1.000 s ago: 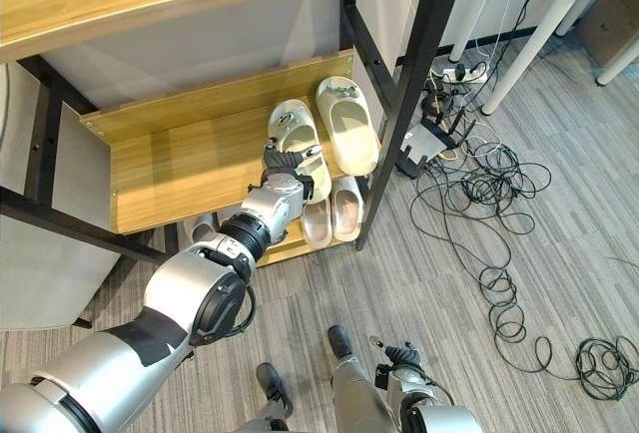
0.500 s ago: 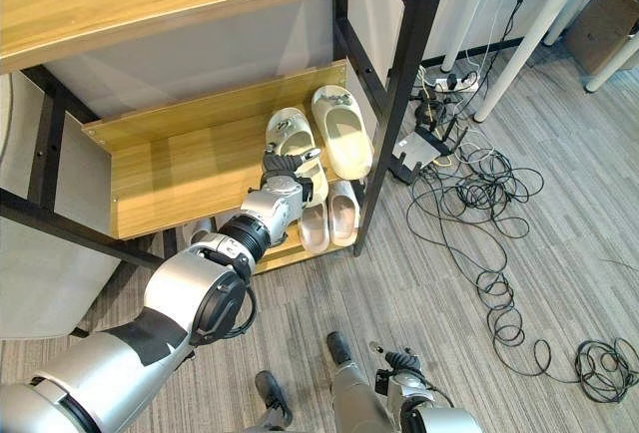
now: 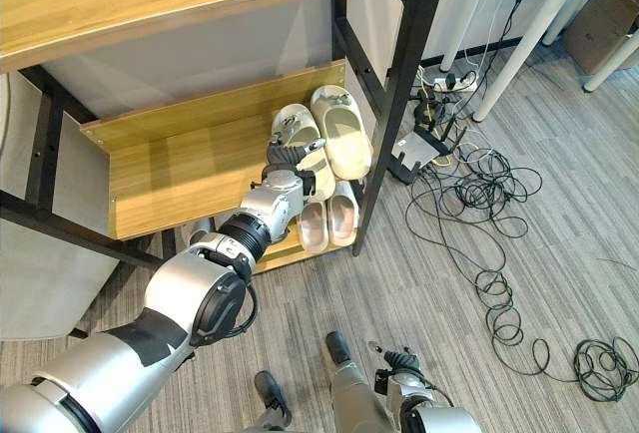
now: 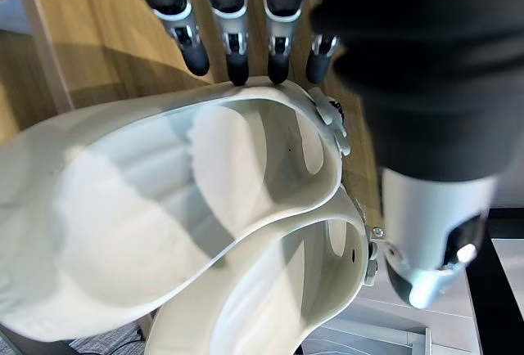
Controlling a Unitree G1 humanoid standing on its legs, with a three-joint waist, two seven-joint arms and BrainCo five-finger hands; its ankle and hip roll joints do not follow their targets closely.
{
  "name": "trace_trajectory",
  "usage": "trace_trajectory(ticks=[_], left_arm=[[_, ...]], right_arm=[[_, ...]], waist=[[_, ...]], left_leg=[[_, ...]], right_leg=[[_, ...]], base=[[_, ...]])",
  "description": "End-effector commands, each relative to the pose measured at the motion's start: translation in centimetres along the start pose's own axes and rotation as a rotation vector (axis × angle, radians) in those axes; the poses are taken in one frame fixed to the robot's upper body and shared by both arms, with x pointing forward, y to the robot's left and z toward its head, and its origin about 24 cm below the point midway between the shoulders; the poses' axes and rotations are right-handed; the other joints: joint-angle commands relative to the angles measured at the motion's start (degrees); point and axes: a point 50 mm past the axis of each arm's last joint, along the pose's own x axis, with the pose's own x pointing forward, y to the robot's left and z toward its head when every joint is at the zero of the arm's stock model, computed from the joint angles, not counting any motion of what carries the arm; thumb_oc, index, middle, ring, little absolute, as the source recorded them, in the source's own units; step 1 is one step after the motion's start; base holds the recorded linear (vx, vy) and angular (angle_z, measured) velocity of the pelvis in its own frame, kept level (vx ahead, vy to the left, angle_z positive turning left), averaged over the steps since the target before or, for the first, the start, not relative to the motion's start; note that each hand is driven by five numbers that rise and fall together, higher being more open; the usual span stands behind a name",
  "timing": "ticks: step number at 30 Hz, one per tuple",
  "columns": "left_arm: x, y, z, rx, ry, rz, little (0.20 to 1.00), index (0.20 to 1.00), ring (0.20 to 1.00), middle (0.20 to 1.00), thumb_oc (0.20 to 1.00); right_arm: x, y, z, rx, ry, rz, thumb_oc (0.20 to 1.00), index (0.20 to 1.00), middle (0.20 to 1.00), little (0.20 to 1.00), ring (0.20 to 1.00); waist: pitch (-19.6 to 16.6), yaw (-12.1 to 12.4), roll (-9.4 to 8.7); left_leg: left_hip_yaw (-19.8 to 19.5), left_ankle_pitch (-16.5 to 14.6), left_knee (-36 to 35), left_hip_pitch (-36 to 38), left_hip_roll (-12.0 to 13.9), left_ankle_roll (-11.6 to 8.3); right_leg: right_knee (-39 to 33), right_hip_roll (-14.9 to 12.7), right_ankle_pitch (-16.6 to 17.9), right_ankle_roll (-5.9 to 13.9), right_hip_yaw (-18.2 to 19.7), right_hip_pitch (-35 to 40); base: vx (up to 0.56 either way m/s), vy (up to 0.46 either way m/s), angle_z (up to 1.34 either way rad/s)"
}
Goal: Arrange the slippers neatly on the shoe rack.
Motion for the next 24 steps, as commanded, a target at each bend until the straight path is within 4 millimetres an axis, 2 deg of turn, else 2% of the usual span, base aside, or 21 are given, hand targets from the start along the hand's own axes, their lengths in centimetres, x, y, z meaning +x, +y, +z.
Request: trace_trajectory(ticks=[1,7,8,11,13,15,16,17,18,20,24], left_arm=[[-1.9,-3.2,2.1,0.014,-0.083,-0.025,1.000,1.000,1.000,1.000,1.000],[0.4,1.6,1.7,0.128,-0.142,0.211,1.000,1.000,1.000,1.000,1.000],[0.6,2.1,1.6,0.124,-0.158,0.221,1.000,1.000,1.000,1.000,1.000],[-0.2,1.5,0.4,0.097,-0.199,0.133,1.000,1.000,1.000,1.000,1.000],[-0.9,1.9,-1.4,0.088,-0.215,0.054,1.000,1.000,1.000,1.000,1.000],[-1.8,3.3,-3.6,0.085,-0.201,-0.032,1.000,1.000,1.000,1.000,1.000],[-2.8,5.2,-6.0,0.135,-0.174,-0.101,1.000,1.000,1.000,1.000,1.000],[-2.8,5.2,-6.2,0.137,-0.171,-0.102,1.000,1.000,1.000,1.000,1.000],[-4.3,6.6,-8.5,0.149,-0.126,-0.188,1.000,1.000,1.000,1.000,1.000],[-5.0,6.9,-9.5,0.151,-0.104,-0.233,1.000,1.000,1.000,1.000,1.000],[-8.5,7.3,-13.0,0.173,-0.023,-0.490,1.000,1.000,1.000,1.000,1.000]], right_arm=[[0.0,0.6,1.9,0.028,-0.020,0.011,1.000,1.000,1.000,1.000,1.000],[-0.1,1.0,2.2,0.029,-0.050,0.024,1.000,1.000,1.000,1.000,1.000],[-0.1,1.0,2.5,0.024,-0.066,0.025,1.000,1.000,1.000,1.000,1.000],[0.1,0.5,4.0,0.027,-0.128,0.001,1.000,1.000,1.000,1.000,1.000],[0.1,0.0,5.2,0.032,-0.172,-0.015,1.000,1.000,1.000,1.000,1.000],[0.4,-1.1,5.8,0.030,-0.198,-0.041,1.000,1.000,1.000,1.000,1.000],[0.5,-2.2,6.3,0.027,-0.219,-0.063,1.000,1.000,1.000,1.000,1.000],[0.5,-2.1,6.2,0.027,-0.216,-0.063,1.000,1.000,1.000,1.000,1.000],[0.6,-2.7,5.8,0.019,-0.222,-0.079,1.000,1.000,1.000,1.000,1.000],[0.6,-3.0,5.2,0.005,-0.216,-0.088,1.000,1.000,1.000,1.000,1.000],[0.4,-3.2,3.0,-0.018,-0.210,-0.103,1.000,1.000,1.000,1.000,1.000]], waist=[[2.58,0.24,2.36],[2.14,0.84,2.12],[2.25,1.18,1.99],[2.73,2.78,1.68],[2.81,3.95,1.29],[2.77,5.41,0.69],[2.72,6.39,0.40],[2.66,6.35,0.32],[2.47,7.30,-0.03],[2.29,7.56,-0.11],[1.28,8.72,-0.57]], left_leg=[[-0.11,-4.55,0.50,4.67,-0.45,-1.99],[-0.94,-4.33,0.50,5.20,-0.21,-2.14],[-1.33,-4.24,0.50,5.37,-0.22,-2.14],[-2.79,-3.75,0.50,6.33,-0.18,-2.15],[-3.85,-3.59,0.50,7.47,-0.21,-2.11],[-5.13,-3.58,0.50,8.67,-0.26,-2.11],[-5.92,-3.65,0.50,9.55,-0.32,-1.96],[-5.96,-3.66,0.50,9.64,-0.33,-1.96],[-6.70,-3.66,0.50,10.30,-0.33,-1.80],[-6.85,-3.66,0.50,10.64,-0.33,-1.73],[-7.73,-4.13,0.50,11.95,-0.39,-1.20]], right_leg=[[-3.44,4.07,3.07,-2.48,1.72,1.49],[-3.85,3.83,2.73,-2.38,0.57,3.17],[-3.92,3.63,2.61,-2.29,0.06,3.77],[-4.20,2.96,1.97,-2.00,-1.80,6.22],[-4.30,2.67,1.42,-1.89,-2.93,8.32],[-4.43,2.28,0.99,-1.75,-4.00,10.29],[-4.65,1.90,0.70,-1.71,-4.89,11.76],[-4.69,1.88,0.69,-1.71,-4.94,11.88],[-4.94,1.41,0.27,-1.66,-5.66,13.25],[-5.07,1.30,0.16,-1.60,-5.93,13.71],[-5.80,0.81,-0.54,-1.44,-6.97,15.86]], base=[[0.00,0.000,0.00],[0.00,-0.008,0.01],[0.00,-0.032,0.06],[-0.01,-0.020,0.17],[0.02,-0.004,0.24],[0.03,0.011,0.36],[0.02,0.020,0.53],[0.03,0.038,0.44],[0.02,0.017,0.39],[0.02,0.033,0.16],[0.04,0.039,0.18]])
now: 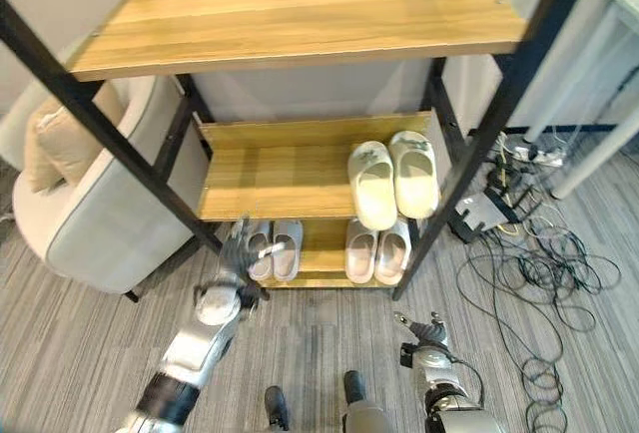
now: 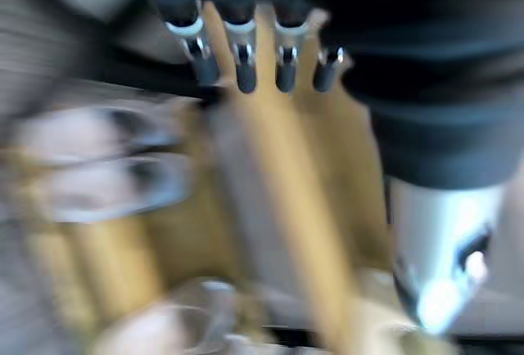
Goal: Arrange the slippers neatly on the shoe rack.
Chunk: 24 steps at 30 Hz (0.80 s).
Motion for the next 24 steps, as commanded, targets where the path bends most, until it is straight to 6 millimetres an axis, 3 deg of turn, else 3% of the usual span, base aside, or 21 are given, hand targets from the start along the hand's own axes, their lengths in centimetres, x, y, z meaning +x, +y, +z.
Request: trace_trajectory(ticks=[1,5,6,7,8,9,11,12,16,17,20,21,22,23,24], left_arm=[[0.0,-3.7,4.4,-0.019,-0.159,-0.337,1.000,1.000,1.000,1.000,1.000],[-3.3,-6.1,-0.8,-0.037,0.053,-0.700,1.000,1.000,1.000,1.000,1.000],[-3.3,-6.1,-0.8,-0.037,0.053,-0.700,1.000,1.000,1.000,1.000,1.000],[-4.9,-6.6,-4.2,-0.032,0.198,-0.818,1.000,1.000,1.000,1.000,1.000],[-4.9,-6.6,-4.3,-0.031,0.199,-0.818,1.000,1.000,1.000,1.000,1.000],[-5.1,-5.9,-6.3,0.005,0.268,-0.781,1.000,1.000,1.000,1.000,1.000],[-5.1,-5.5,-7.2,0.003,0.305,-0.750,1.000,1.000,1.000,1.000,1.000],[-5.2,-4.1,-9.7,0.016,0.412,-0.662,1.000,1.000,1.000,1.000,1.000],[-5.3,-2.5,-11.3,0.086,0.463,-0.598,1.000,1.000,1.000,1.000,1.000],[-5.2,-1.5,-12.6,0.135,0.507,-0.566,1.000,1.000,1.000,1.000,1.000],[-5.3,-0.7,-13.3,0.204,0.515,-0.576,1.000,1.000,1.000,1.000,1.000],[-5.7,0.0,-14.4,0.249,0.547,-0.596,1.000,1.000,1.000,1.000,1.000],[-6.0,0.7,-15.2,0.217,0.569,-0.565,1.000,1.000,1.000,1.000,1.000],[-6.3,1.5,-15.8,0.197,0.574,-0.520,1.000,1.000,1.000,1.000,1.000],[-6.6,2.1,-16.2,0.193,0.574,-0.492,1.000,1.000,1.000,1.000,1.000]], right_arm=[[-0.7,1.3,-0.8,-0.003,-0.009,-0.002,1.000,1.000,1.000,1.000,1.000],[-1.6,1.9,-2.8,-0.010,-0.009,0.006,1.000,1.000,1.000,1.000,1.000],[-1.7,1.9,-2.8,-0.010,-0.009,0.006,1.000,1.000,1.000,1.000,1.000],[-2.3,3.4,-3.1,-0.020,-0.035,0.056,1.000,1.000,1.000,1.000,1.000],[-2.4,3.4,-3.2,-0.021,-0.034,0.057,1.000,1.000,1.000,1.000,1.000],[-2.8,4.1,-3.1,-0.053,-0.072,0.088,1.000,1.000,1.000,1.000,1.000],[-2.8,4.2,-3.2,-0.071,-0.083,0.091,1.000,1.000,1.000,1.000,1.000],[-3.0,4.3,-3.1,-0.148,-0.119,0.111,1.000,1.000,1.000,1.000,1.000],[-3.2,4.6,-3.3,-0.211,-0.139,0.128,1.000,1.000,1.000,1.000,1.000],[-3.3,4.8,-3.7,-0.244,-0.136,0.150,1.000,1.000,1.000,1.000,1.000],[-3.4,5.0,-3.9,-0.268,-0.128,0.173,1.000,1.000,1.000,1.000,1.000],[-3.7,5.5,-4.6,-0.302,-0.106,0.210,1.000,1.000,1.000,1.000,1.000],[-4.6,3.2,-7.7,-0.334,-0.072,0.267,1.000,1.000,1.000,1.000,1.000],[-6.5,2.2,-9.8,-0.374,-0.117,0.330,1.000,1.000,1.000,1.000,1.000],[-7.5,1.1,-10.5,-0.411,-0.173,0.359,1.000,1.000,1.000,1.000,1.000]], waist=[[1.61,-0.96,0.65],[0.08,0.08,0.16],[0.06,0.09,0.15],[-0.82,0.91,-0.35],[-0.89,0.87,-0.40],[-1.37,1.29,-0.88],[-1.64,1.36,-1.12],[-2.33,2.01,-1.88],[-2.79,2.43,-2.38],[-3.27,2.89,-2.90],[-3.55,3.37,-3.43],[-3.83,3.96,-3.84],[-3.33,3.24,-4.27],[-3.00,2.48,-4.56],[-2.71,2.00,-4.82]], left_leg=[[-0.30,-4.43,0.49,5.98,-1.42,-0.40],[-0.76,-5.31,0.49,7.29,-1.50,0.13],[-0.75,-5.31,0.49,7.30,-1.50,0.13],[-0.93,-5.70,0.49,7.98,-1.46,0.25],[-0.94,-5.71,0.49,7.99,-1.47,0.25],[-1.21,-5.84,0.49,8.40,-1.45,0.32],[-1.28,-5.88,0.49,8.64,-1.47,0.36],[-1.86,-5.86,0.49,9.08,-1.49,0.45],[-2.44,-5.86,0.49,9.51,-1.56,0.50],[-2.72,-5.89,0.49,9.76,-1.63,0.50],[-3.17,-5.99,0.49,10.01,-1.71,0.52],[-3.49,-6.06,0.49,10.16,-1.74,0.58],[-2.98,-6.41,0.49,10.73,-1.57,0.58],[-2.28,-6.57,0.49,10.86,-1.39,0.50],[-1.97,-6.46,0.49,10.60,-1.29,0.46]], right_leg=[[-3.58,1.69,1.47,-0.50,1.27,4.94],[-3.90,1.43,0.49,-0.39,0.53,6.86],[-3.91,1.42,0.48,-0.39,0.53,6.86],[-4.12,1.34,0.12,-0.27,-0.03,7.87],[-4.16,1.32,0.12,-0.26,-0.04,7.91],[-4.51,1.22,0.02,-0.18,-0.40,8.51],[-4.76,1.19,-0.03,-0.19,-0.59,8.94],[-5.22,0.96,-0.18,-0.10,-1.47,10.12],[-5.78,0.87,-0.23,-0.16,-1.97,11.12],[-6.46,0.71,-0.18,-0.16,-2.38,11.88],[-7.15,0.47,-0.14,-0.02,-2.89,12.66],[-7.53,0.37,-0.25,0.09,-3.26,13.34],[-7.26,0.40,-0.48,0.16,-3.04,13.60],[-7.10,0.52,-0.46,0.24,-2.60,13.40],[-7.07,0.62,-0.20,0.29,-2.40,13.10]], base=[[0.05,0.036,0.17],[0.06,0.028,0.01],[0.08,0.014,-0.05],[0.06,0.011,-0.03],[0.09,0.009,0.00],[0.03,-0.001,0.04],[0.05,0.000,0.10],[0.05,0.000,0.13],[0.04,0.006,0.13],[0.03,0.017,0.05],[0.03,0.016,0.17],[0.03,0.020,0.07],[0.00,0.000,0.00],[0.00,0.000,0.00],[-0.04,0.017,0.10]])
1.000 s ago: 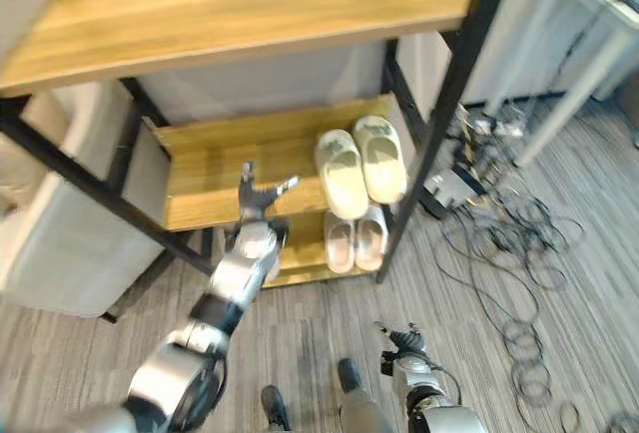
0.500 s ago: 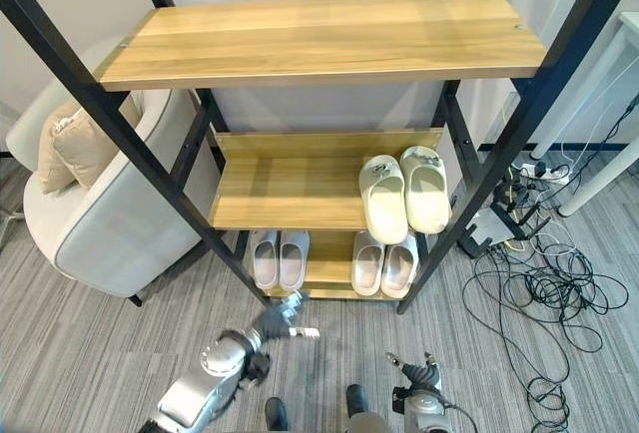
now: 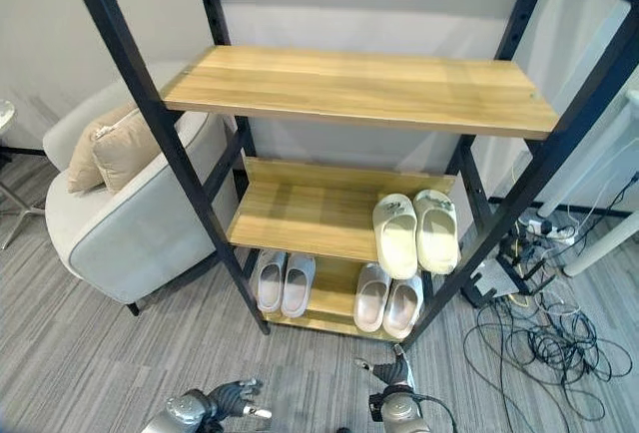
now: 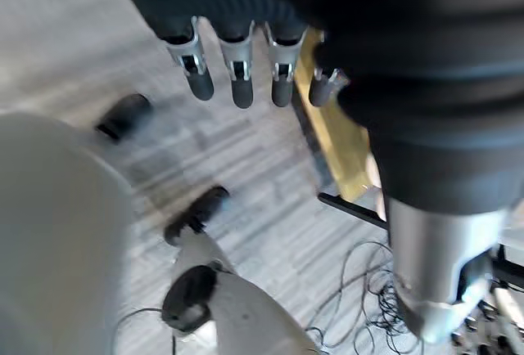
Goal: Arrange the slippers neatly on the shoe rack.
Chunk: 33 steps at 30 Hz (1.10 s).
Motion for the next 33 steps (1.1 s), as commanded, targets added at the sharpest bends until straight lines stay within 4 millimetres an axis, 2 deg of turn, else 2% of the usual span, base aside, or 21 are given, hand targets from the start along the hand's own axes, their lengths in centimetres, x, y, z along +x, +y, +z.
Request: trace_trajectory(ticks=[1,2,4,8,10,11,14,17,24,27,30,33], left_arm=[[-0.3,0.6,-0.2,-0.043,-0.090,0.055,1.000,1.000,1.000,1.000,1.000],[-0.1,0.6,-2.0,-0.063,-0.021,0.061,1.000,1.000,1.000,1.000,1.000],[0.1,0.3,-2.7,-0.077,0.010,0.062,1.000,1.000,1.000,1.000,1.000],[0.0,-0.2,-5.0,-0.125,0.074,0.075,1.000,1.000,1.000,1.000,1.000],[-0.2,-0.2,-5.6,-0.131,0.082,0.074,1.000,1.000,1.000,1.000,1.000],[-0.2,-0.3,-5.6,-0.131,0.083,0.072,1.000,1.000,1.000,1.000,1.000],[-0.2,-0.8,-6.6,-0.227,0.089,0.082,1.000,1.000,1.000,1.000,1.000],[-0.1,-0.9,-7.2,-0.309,0.108,0.131,1.000,1.000,1.000,1.000,1.000],[-0.3,-0.2,-8.0,-0.325,0.151,0.188,1.000,1.000,1.000,1.000,1.000],[-0.7,0.1,-9.5,-0.378,0.225,0.199,1.000,1.000,1.000,1.000,1.000],[-0.8,0.4,-9.7,-0.413,0.258,0.201,1.000,1.000,1.000,1.000,1.000],[-0.7,0.7,-9.4,-0.419,0.260,0.194,1.000,1.000,1.000,1.000,1.000]], right_arm=[[-5.5,-2.0,-5.5,-0.158,-0.170,0.137,1.000,1.000,1.000,1.000,1.000],[-6.6,-2.8,-6.3,-0.193,-0.211,0.133,1.000,1.000,1.000,1.000,1.000],[-6.7,-2.9,-6.4,-0.201,-0.207,0.135,1.000,1.000,1.000,1.000,1.000],[-7.0,-4.7,-4.6,-0.171,-0.218,0.115,1.000,1.000,1.000,1.000,1.000],[-7.5,-6.2,-3.6,-0.182,-0.241,0.092,1.000,1.000,1.000,1.000,1.000],[-7.6,-6.4,-3.6,-0.183,-0.237,0.092,1.000,1.000,1.000,1.000,1.000],[-7.9,-8.4,-2.9,-0.233,-0.261,0.012,1.000,1.000,1.000,1.000,1.000],[-7.4,-9.2,-2.6,-0.224,-0.257,-0.034,1.000,1.000,1.000,1.000,1.000],[-6.2,-10.7,-1.3,-0.225,-0.222,-0.017,1.000,1.000,1.000,1.000,1.000],[-4.7,-12.2,0.9,-0.210,-0.209,0.079,1.000,1.000,1.000,1.000,1.000],[-3.5,-13.1,3.0,-0.249,-0.213,0.115,1.000,1.000,1.000,1.000,1.000],[-2.5,-12.1,4.0,-0.252,-0.208,0.168,1.000,1.000,1.000,1.000,1.000]], waist=[[2.26,-1.29,0.02],[2.25,-2.10,-0.34],[2.16,-2.27,-0.53],[1.52,-2.28,-1.61],[1.20,-2.30,-1.91],[1.09,-2.30,-1.84],[0.79,-2.29,-1.90],[0.62,-2.23,-1.85],[1.05,-2.16,-1.66],[1.32,-1.93,-1.64],[1.48,-1.50,-1.64],[1.90,-0.91,-1.80]], left_leg=[[2.01,-4.52,0.30,3.29,-1.22,1.41],[2.10,-4.75,0.30,3.47,-1.09,1.43],[1.97,-4.80,0.30,3.65,-1.07,1.46],[1.35,-4.85,0.30,4.10,-1.18,1.62],[1.10,-4.89,0.30,4.14,-1.33,1.73],[1.06,-4.88,0.30,4.13,-1.34,1.74],[0.53,-4.79,0.30,4.03,-1.55,1.98],[0.28,-4.63,0.30,3.92,-1.72,2.18],[-0.02,-4.36,0.30,3.34,-2.09,2.43],[-0.49,-4.17,0.30,2.88,-2.46,2.58],[-1.12,-3.88,0.30,2.47,-2.66,2.58],[-1.69,-3.61,0.30,1.70,-2.88,2.49]], right_leg=[[4.37,0.56,-2.47,0.52,1.65,-1.15],[4.53,0.65,-2.82,0.57,1.68,-0.97],[4.54,0.66,-2.99,0.56,1.50,-0.73],[4.01,0.42,-3.18,0.54,0.78,0.23],[3.69,0.28,-3.13,0.53,0.58,0.55],[3.66,0.27,-3.13,0.54,0.53,0.57],[3.36,-0.04,-3.07,0.61,0.18,0.85],[3.14,-0.21,-2.91,0.66,0.26,0.83],[2.84,-0.50,-2.49,0.74,0.25,0.55],[2.71,-0.73,-2.17,0.73,0.07,0.46],[2.37,-0.86,-1.98,0.64,-0.23,0.38],[2.02,-1.00,-1.57,0.77,-0.58,0.02]], base=[[-0.04,0.031,-0.07],[-0.02,0.024,-0.26],[0.00,0.013,-0.23],[0.01,0.000,-0.04],[0.02,0.004,0.05],[0.01,0.018,0.11],[0.00,0.021,0.10],[0.00,0.016,0.09],[0.00,0.000,0.00],[0.00,0.000,0.00],[0.01,0.001,0.05],[0.00,-0.003,0.05]])
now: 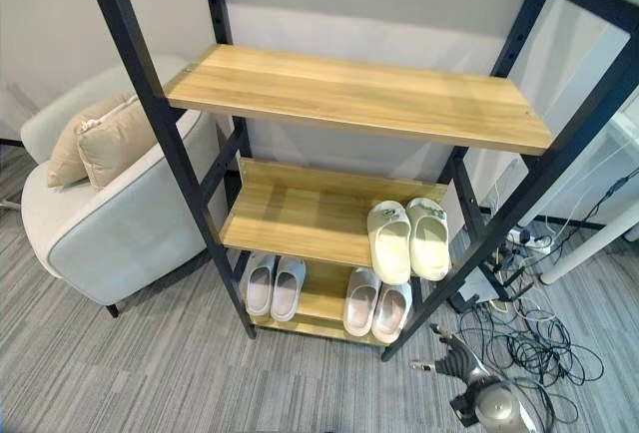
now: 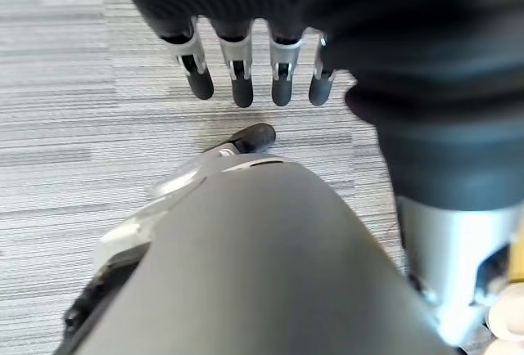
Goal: Arrange the slippers neatly on the shoe rack.
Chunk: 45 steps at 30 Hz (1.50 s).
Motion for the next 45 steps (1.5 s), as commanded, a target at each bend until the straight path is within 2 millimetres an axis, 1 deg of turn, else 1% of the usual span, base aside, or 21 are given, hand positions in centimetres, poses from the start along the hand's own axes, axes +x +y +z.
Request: trace_trajectory(ticks=[1,3,6,8,9,10,14,16,17,19,20,24,28,30,34,35,37,39,42,45], left_arm=[[0.1,-0.1,0.8,0.017,0.005,-0.017,1.000,1.000,1.000,1.000,1.000],[0.1,0.0,1.0,0.025,0.003,-0.014,1.000,1.000,1.000,1.000,1.000],[0.2,0.1,1.6,0.034,0.001,-0.013,1.000,1.000,1.000,1.000,1.000],[0.2,0.5,2.4,0.041,-0.008,0.001,1.000,1.000,1.000,1.000,1.000],[0.3,0.5,2.6,0.036,-0.013,0.005,1.000,1.000,1.000,1.000,1.000],[0.3,0.5,2.8,0.034,-0.015,0.006,1.000,1.000,1.000,1.000,1.000],[0.1,0.5,2.9,0.026,-0.028,0.004,1.000,1.000,1.000,1.000,1.000],[0.1,0.5,2.7,0.024,-0.027,0.007,1.000,1.000,1.000,1.000,1.000],[0.1,0.5,2.8,0.025,-0.030,0.008,1.000,1.000,1.000,1.000,1.000],[0.1,0.5,2.8,0.023,-0.032,0.008,1.000,1.000,1.000,1.000,1.000],[0.1,0.5,2.8,0.023,-0.032,0.008,1.000,1.000,1.000,1.000,1.000],[0.0,0.9,3.1,0.024,-0.039,0.020,1.000,1.000,1.000,1.000,1.000],[0.0,1.0,3.4,0.019,-0.049,0.023,1.000,1.000,1.000,1.000,1.000],[0.0,1.1,3.9,0.015,-0.059,0.029,1.000,1.000,1.000,1.000,1.000],[0.0,1.1,4.3,0.016,-0.071,0.033,1.000,1.000,1.000,1.000,1.000],[0.0,1.1,4.7,0.011,-0.080,0.036,1.000,1.000,1.000,1.000,1.000],[-0.1,1.2,5.1,0.006,-0.094,0.041,1.000,1.000,1.000,1.000,1.000],[-0.1,1.2,5.1,0.006,-0.094,0.041,1.000,1.000,1.000,1.000,1.000],[-0.2,1.2,5.6,-0.005,-0.113,0.037,1.000,1.000,1.000,1.000,1.000],[-0.2,1.2,5.6,-0.017,-0.117,0.040,1.000,1.000,1.000,1.000,1.000]], right_arm=[[-0.6,1.7,-0.9,0.035,0.029,0.071,1.000,1.000,1.000,1.000,1.000],[-0.2,2.4,-0.8,0.049,0.023,0.086,1.000,1.000,1.000,1.000,1.000],[0.5,3.2,0.0,0.049,-0.003,0.113,1.000,1.000,1.000,1.000,1.000],[1.1,3.7,0.9,0.052,-0.031,0.118,1.000,1.000,1.000,1.000,1.000],[1.4,3.6,1.4,0.047,-0.048,0.093,1.000,1.000,1.000,1.000,1.000],[1.6,3.3,1.7,0.047,-0.059,0.075,1.000,1.000,1.000,1.000,1.000],[1.6,1.2,3.2,0.033,-0.105,-0.006,1.000,1.000,1.000,1.000,1.000],[1.7,0.6,3.5,0.022,-0.113,-0.030,1.000,1.000,1.000,1.000,1.000],[1.8,-0.1,3.9,0.024,-0.124,-0.050,1.000,1.000,1.000,1.000,1.000],[2.0,-0.7,4.3,0.022,-0.132,-0.071,1.000,1.000,1.000,1.000,1.000],[2.0,-0.7,4.3,0.022,-0.132,-0.071,1.000,1.000,1.000,1.000,1.000],[2.4,-2.1,5.5,0.021,-0.151,-0.098,1.000,1.000,1.000,1.000,1.000],[2.8,-2.6,5.9,0.015,-0.159,-0.111,1.000,1.000,1.000,1.000,1.000],[3.0,-2.9,6.8,0.018,-0.188,-0.121,1.000,1.000,1.000,1.000,1.000],[3.1,-3.4,7.2,0.012,-0.197,-0.137,1.000,1.000,1.000,1.000,1.000],[3.2,-3.9,7.7,0.013,-0.211,-0.152,1.000,1.000,1.000,1.000,1.000],[3.3,-4.3,8.1,0.029,-0.221,-0.168,1.000,1.000,1.000,1.000,1.000],[3.3,-4.3,8.1,0.029,-0.221,-0.168,1.000,1.000,1.000,1.000,1.000],[3.2,-5.4,8.5,0.037,-0.227,-0.189,1.000,1.000,1.000,1.000,1.000],[3.2,-6.3,8.9,0.030,-0.235,-0.206,1.000,1.000,1.000,1.000,1.000]], waist=[[-0.18,1.79,0.04],[-0.04,2.07,-0.01],[0.28,2.54,-0.15],[0.94,3.08,-0.37],[1.17,3.25,-0.41],[1.26,3.27,-0.40],[1.68,3.37,-0.32],[1.82,3.40,-0.28],[2.04,3.45,-0.15],[2.39,3.59,-0.05],[2.40,3.59,-0.04],[3.29,3.93,0.32],[3.96,4.22,0.55],[4.66,4.45,0.66],[5.07,4.62,0.70],[5.45,4.68,0.72],[5.99,4.74,0.89],[6.00,4.74,0.90],[6.71,4.91,1.07],[7.22,4.92,1.20]], left_leg=[[-1.39,-2.67,0.53,0.92,-2.07,2.26],[-1.75,-2.52,0.53,0.58,-2.14,2.26],[-2.12,-2.38,0.53,-0.08,-2.18,2.20],[-2.52,-2.02,0.53,-0.98,-2.11,2.17],[-2.69,-1.89,0.53,-1.34,-2.09,2.19],[-2.77,-1.87,0.53,-1.49,-2.14,2.21],[-3.10,-1.65,0.53,-2.14,-2.33,2.39],[-3.19,-1.59,0.53,-2.30,-2.43,2.43],[-3.20,-1.52,0.53,-2.45,-2.50,2.47],[-3.28,-1.39,0.53,-2.67,-2.58,2.52],[-3.28,-1.38,0.53,-2.67,-2.58,2.53],[-3.46,-1.08,0.53,-3.49,-2.77,2.63],[-3.57,-0.83,0.53,-3.92,-2.90,2.68],[-3.60,-0.55,0.53,-4.56,-2.96,2.69],[-3.85,-0.37,0.53,-5.00,-3.00,2.72],[-3.93,-0.20,0.53,-5.45,-3.04,2.71],[-4.00,0.00,0.53,-5.80,-3.14,2.75],[-4.00,0.00,0.53,-5.81,-3.14,2.75],[-3.99,0.24,0.53,-6.29,-3.21,2.85],[-4.05,0.35,0.53,-6.51,-3.31,2.91]], right_leg=[[5.04,-0.16,-2.37,0.35,-0.25,-2.65],[4.88,-0.16,-2.28,0.39,-0.37,-2.67],[4.70,-0.19,-2.19,0.46,-0.71,-2.94],[4.45,-0.24,-1.93,0.58,-1.08,-3.40],[4.37,-0.25,-1.83,0.59,-1.14,-3.67],[4.32,-0.26,-1.74,0.60,-1.06,-3.79],[4.05,-0.36,-1.52,0.68,-1.01,-4.17],[4.05,-0.37,-1.53,0.69,-1.00,-4.25],[4.04,-0.46,-1.42,0.73,-0.99,-4.40],[4.01,-0.51,-1.29,0.77,-0.99,-4.63],[4.02,-0.51,-1.29,0.77,-1.00,-4.63],[4.08,-0.70,-1.06,0.92,-1.05,-5.28],[4.12,-0.80,-0.92,1.01,-1.16,-5.66],[4.22,-0.84,-0.70,1.14,-1.25,-6.15],[4.27,-0.83,-0.55,1.19,-1.23,-6.65],[4.31,-0.79,-0.40,1.26,-1.31,-7.00],[4.54,-0.73,-0.37,1.28,-1.28,-7.44],[4.55,-0.73,-0.38,1.27,-1.28,-7.46],[4.97,-0.75,-0.41,1.30,-1.28,-8.10],[5.18,-0.74,-0.38,1.27,-1.30,-8.48]], base=[[0.00,-0.009,0.10],[0.00,-0.002,0.13],[0.00,-0.002,0.04],[-0.03,-0.014,0.04],[-0.02,-0.003,0.04],[-0.01,0.005,0.03],[0.00,0.000,0.00],[0.00,0.000,0.00],[0.00,0.000,0.00],[-0.02,0.012,0.04],[-0.02,0.010,0.04],[0.00,0.000,0.00],[0.00,0.003,0.01],[-0.03,0.013,0.05],[-0.02,0.004,0.06],[-0.02,0.008,0.04],[-0.02,0.006,0.00],[0.00,0.000,0.00],[0.00,0.000,0.00],[0.00,0.000,0.00]])
